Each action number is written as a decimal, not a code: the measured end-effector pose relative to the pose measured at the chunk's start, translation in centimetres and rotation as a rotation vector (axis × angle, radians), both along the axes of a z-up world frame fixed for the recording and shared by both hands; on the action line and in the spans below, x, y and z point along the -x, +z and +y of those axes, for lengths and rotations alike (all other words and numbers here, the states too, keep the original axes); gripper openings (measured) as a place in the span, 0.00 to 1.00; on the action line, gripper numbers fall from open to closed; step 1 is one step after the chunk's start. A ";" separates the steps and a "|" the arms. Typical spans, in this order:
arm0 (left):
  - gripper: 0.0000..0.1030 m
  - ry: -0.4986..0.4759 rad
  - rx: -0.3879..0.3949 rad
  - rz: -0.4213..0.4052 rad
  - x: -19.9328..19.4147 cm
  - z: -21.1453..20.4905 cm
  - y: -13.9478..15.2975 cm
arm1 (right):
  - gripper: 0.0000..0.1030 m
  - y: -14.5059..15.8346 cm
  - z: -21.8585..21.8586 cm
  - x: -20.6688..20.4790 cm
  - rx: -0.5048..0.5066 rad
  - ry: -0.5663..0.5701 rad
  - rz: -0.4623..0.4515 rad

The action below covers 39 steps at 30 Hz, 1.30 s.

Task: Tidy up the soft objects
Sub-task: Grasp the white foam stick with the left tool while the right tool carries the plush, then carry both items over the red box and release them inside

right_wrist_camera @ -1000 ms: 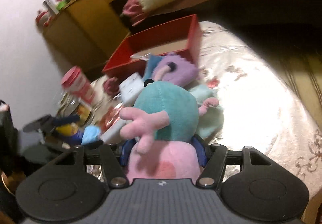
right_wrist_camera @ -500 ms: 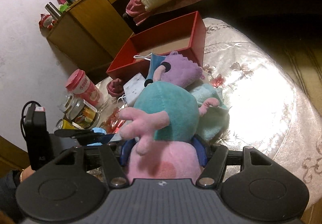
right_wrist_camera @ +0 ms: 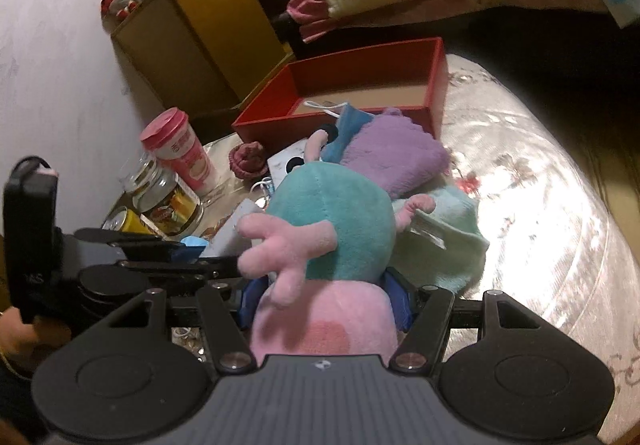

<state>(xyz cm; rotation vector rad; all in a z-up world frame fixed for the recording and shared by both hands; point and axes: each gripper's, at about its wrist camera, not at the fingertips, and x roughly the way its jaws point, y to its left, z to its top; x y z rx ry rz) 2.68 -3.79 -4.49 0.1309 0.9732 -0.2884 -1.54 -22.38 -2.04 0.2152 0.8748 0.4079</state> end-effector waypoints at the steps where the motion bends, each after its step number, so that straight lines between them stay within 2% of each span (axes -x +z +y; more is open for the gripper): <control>1: 0.18 0.006 0.002 -0.005 0.1 0.2 0.2 | 0.38 0.1 0.3 0.1 0.011 0.003 -0.009; 6: 0.18 0.052 0.016 -0.050 0.6 0.8 1.9 | 0.38 0.7 2.1 0.1 0.033 0.009 -0.057; 16: 0.18 0.127 0.045 -0.136 -0.2 1.6 4.3 | 0.38 3.1 5.2 -0.2 0.036 0.029 -0.213; 39: 0.18 0.201 0.061 -0.277 -3.1 1.1 7.1 | 0.38 5.1 4.5 -2.8 0.008 -0.065 -0.354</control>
